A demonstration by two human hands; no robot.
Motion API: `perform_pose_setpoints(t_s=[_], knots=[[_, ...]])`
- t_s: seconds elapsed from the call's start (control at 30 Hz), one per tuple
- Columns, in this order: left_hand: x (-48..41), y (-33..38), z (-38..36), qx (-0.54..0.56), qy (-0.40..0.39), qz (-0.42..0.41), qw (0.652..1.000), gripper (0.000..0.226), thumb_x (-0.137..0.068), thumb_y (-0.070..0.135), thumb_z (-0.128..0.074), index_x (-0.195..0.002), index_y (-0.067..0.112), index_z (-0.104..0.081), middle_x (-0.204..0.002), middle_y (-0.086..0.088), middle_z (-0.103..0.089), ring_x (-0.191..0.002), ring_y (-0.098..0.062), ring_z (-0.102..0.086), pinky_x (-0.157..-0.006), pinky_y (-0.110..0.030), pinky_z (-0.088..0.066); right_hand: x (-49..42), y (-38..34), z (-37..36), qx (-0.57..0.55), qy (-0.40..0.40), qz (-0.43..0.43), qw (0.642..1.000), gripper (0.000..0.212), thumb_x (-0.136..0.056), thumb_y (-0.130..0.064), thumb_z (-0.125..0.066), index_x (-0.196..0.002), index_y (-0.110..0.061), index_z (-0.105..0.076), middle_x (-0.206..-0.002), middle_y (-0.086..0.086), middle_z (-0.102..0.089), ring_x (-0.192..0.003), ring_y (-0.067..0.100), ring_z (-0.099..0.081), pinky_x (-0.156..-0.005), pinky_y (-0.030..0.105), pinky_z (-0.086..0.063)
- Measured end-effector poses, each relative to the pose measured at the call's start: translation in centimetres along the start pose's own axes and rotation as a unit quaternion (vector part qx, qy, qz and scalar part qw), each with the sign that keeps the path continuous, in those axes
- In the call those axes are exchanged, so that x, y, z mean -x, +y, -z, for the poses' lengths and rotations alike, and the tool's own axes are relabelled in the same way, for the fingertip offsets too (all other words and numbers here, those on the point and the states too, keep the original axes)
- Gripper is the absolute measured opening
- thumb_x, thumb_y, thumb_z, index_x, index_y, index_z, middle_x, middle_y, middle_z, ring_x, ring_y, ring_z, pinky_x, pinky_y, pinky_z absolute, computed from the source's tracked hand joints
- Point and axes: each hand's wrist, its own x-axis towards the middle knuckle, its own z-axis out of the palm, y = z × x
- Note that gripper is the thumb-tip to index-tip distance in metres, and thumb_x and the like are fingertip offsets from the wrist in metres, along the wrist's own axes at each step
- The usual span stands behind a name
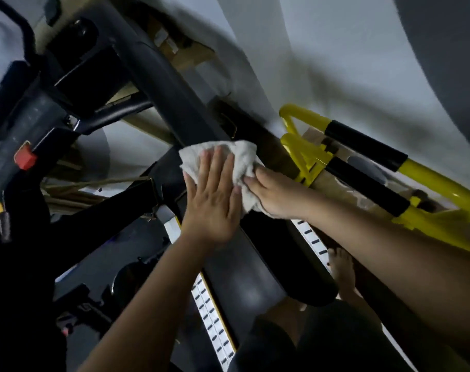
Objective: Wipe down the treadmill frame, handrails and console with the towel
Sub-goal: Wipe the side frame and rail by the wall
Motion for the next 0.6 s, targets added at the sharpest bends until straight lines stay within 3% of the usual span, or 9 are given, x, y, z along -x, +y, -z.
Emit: perform_pose_setpoints(t_s=[0.1,0.2,0.27,0.33,0.4,0.5,0.53,0.6], knots=[[-1.8,-2.0,0.4,-0.004,0.015,0.078,0.997,0.066,-0.102,0.043,-0.008,-0.156,0.006,-0.012,-0.164,-0.016,-0.006,-0.152,-0.034,0.005,-0.119,-0.063,0.003,-2.6,-2.4,-0.1,0.018,0.024,0.012,0.999,0.038,-0.105,-0.023,-0.033,-0.137,-0.002,-0.041,-0.133,0.019,-0.053,-0.121,0.031,-0.051,-0.083,0.019,-0.033],[0.4,0.9,0.3,0.097,0.028,0.138,0.985,0.071,-0.094,0.051,-0.002,-0.156,0.017,0.000,-0.161,0.003,0.017,-0.150,-0.020,0.020,-0.118,-0.043,0.017,-0.8,-1.7,-0.9,0.010,0.028,0.061,0.998,0.042,-0.105,-0.028,-0.036,-0.144,-0.014,-0.033,-0.134,0.000,-0.048,-0.118,0.006,-0.048,-0.092,0.010,-0.035],[2.8,2.8,-0.2,0.160,0.029,0.145,0.976,0.067,-0.095,0.050,-0.005,-0.155,0.023,0.007,-0.161,0.006,0.022,-0.150,-0.016,0.020,-0.119,-0.043,0.014,1.5,-0.8,-1.4,0.036,0.040,0.095,0.994,0.047,-0.104,-0.024,-0.039,-0.147,-0.012,-0.027,-0.134,-0.010,-0.037,-0.117,-0.013,-0.038,-0.092,-0.004,-0.025],[4.3,3.9,-1.1,0.220,0.029,0.144,0.964,0.066,-0.097,0.049,-0.010,-0.155,0.023,0.009,-0.161,0.009,0.025,-0.150,-0.008,0.017,-0.122,-0.042,0.005,3.3,-0.1,-2.1,0.066,0.049,0.109,0.991,0.050,-0.103,-0.021,-0.040,-0.149,-0.011,-0.023,-0.136,-0.011,-0.035,-0.119,-0.024,-0.032,-0.093,-0.006,-0.019],[4.6,4.2,-1.3,0.300,0.052,0.146,0.941,0.064,-0.103,0.042,-0.021,-0.156,0.021,0.006,-0.158,0.016,0.027,-0.150,-0.001,0.012,-0.123,-0.029,-0.007,3.6,-0.1,-2.9,0.107,0.077,0.103,0.986,0.050,-0.102,-0.024,-0.038,-0.149,-0.015,-0.023,-0.138,-0.007,-0.038,-0.123,-0.014,-0.035,-0.094,-0.005,-0.019],[3.2,3.2,-0.9,0.400,0.080,0.163,0.899,0.060,-0.107,0.021,-0.034,-0.157,0.018,0.000,-0.157,0.019,0.020,-0.141,0.019,0.008,-0.105,0.003,-0.012,1.3,-1.1,-3.2,0.201,0.121,0.065,0.970,0.041,-0.101,-0.028,-0.036,-0.141,-0.016,-0.035,-0.132,0.001,-0.048,-0.116,0.011,-0.048,-0.085,-0.002,-0.027],[2.3,2.5,-0.6,0.432,0.083,0.184,0.879,0.058,-0.107,0.018,-0.033,-0.157,0.018,-0.003,-0.161,0.013,0.012,-0.144,0.014,0.003,-0.103,0.005,-0.012,-0.1,-1.8,-3.0,0.227,0.130,0.058,0.963,0.041,-0.101,-0.028,-0.036,-0.139,-0.014,-0.036,-0.132,0.005,-0.050,-0.118,0.017,-0.050,-0.088,0.007,-0.032],[0.4,1.1,-0.1,0.531,0.087,0.251,0.805,0.050,-0.107,0.022,-0.033,-0.154,0.024,-0.016,-0.161,0.002,-0.024,-0.146,-0.009,-0.028,-0.108,-0.006,-0.025,-2.9,-3.4,-2.6,0.252,0.115,0.034,0.960,0.048,-0.102,-0.031,-0.035,-0.144,-0.008,-0.029,-0.141,0.014,-0.045,-0.127,0.028,-0.047,-0.100,0.031,-0.038]])
